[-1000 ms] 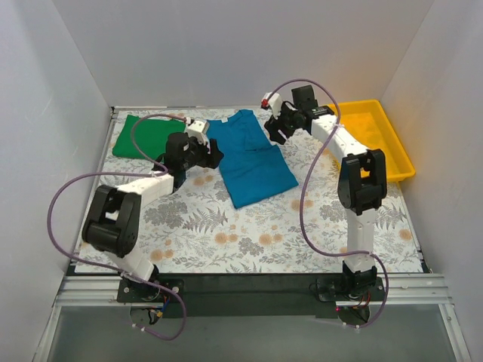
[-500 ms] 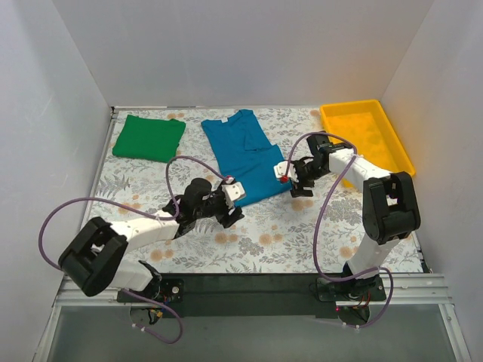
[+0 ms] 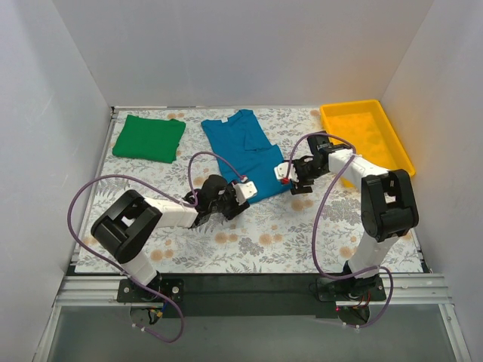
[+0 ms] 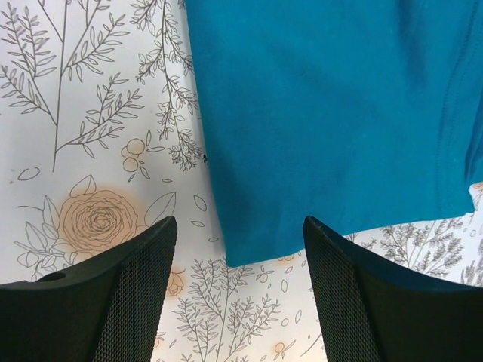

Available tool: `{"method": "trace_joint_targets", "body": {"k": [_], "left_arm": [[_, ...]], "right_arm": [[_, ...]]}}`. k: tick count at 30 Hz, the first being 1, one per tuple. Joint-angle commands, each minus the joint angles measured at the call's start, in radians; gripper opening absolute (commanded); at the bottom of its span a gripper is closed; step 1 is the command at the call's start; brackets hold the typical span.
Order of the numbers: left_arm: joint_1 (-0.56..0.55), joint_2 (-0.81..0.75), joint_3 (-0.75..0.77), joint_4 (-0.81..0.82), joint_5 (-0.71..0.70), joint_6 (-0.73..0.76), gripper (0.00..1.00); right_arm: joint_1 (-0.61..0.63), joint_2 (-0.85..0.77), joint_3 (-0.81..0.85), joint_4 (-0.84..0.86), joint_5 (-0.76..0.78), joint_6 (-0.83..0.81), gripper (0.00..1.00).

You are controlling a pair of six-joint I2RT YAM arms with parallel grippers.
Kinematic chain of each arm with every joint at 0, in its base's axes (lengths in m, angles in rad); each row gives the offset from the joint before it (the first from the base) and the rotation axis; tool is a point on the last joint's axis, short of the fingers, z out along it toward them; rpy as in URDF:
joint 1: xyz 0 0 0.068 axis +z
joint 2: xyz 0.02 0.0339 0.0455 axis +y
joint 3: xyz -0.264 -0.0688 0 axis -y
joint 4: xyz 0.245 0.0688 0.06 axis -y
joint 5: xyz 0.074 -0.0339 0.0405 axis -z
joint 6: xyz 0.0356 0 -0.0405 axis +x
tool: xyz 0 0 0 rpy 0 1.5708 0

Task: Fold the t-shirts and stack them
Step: Fold the tshirt

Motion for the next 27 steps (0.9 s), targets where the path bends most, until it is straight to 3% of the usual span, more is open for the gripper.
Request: {"method": "trace_joint_targets", "body": {"k": [1, 8, 12, 14, 15, 17, 18, 23, 27], "left_arm": [[-0.008, 0.027, 0.048, 0.01, -0.076, 0.045, 0.47], [-0.01, 0.05, 0.038, -0.001, -0.093, 0.037, 0.33], [-0.014, 0.058, 0.041, -0.012, -0.101, 0.029, 0.17], [-0.014, 0.058, 0.045, -0.019, -0.102, 0.026, 0.04], [-0.017, 0.058, 0.051, -0.03, -0.101, 0.023, 0.0], [-0.02, 0.032, 0.046, -0.039, -0.078, 0.019, 0.0], [-0.03, 0.02, 0.04, -0.041, -0.068, 0.016, 0.0], [-0.109, -0.057, 0.029, -0.134, 0.02, -0.066, 0.0], [-0.281, -0.153, 0.002, -0.183, 0.018, -0.23, 0.0]], "right_arm": [[-0.001, 0.041, 0.029, 0.044, -0.001, 0.011, 0.73], [0.002, 0.113, 0.06, 0.057, 0.042, 0.009, 0.71], [0.002, 0.156, 0.072, 0.069, 0.068, 0.026, 0.59], [0.002, 0.174, 0.077, 0.071, 0.075, 0.04, 0.45], [0.001, 0.177, 0.078, 0.069, 0.075, 0.046, 0.3], [0.001, 0.164, 0.052, 0.061, 0.07, 0.054, 0.17], [0.001, 0.151, 0.035, 0.061, 0.059, 0.05, 0.02], [0.001, -0.022, -0.12, -0.003, 0.045, 0.004, 0.01], [0.001, -0.215, -0.305, -0.173, 0.102, -0.028, 0.01]]}}
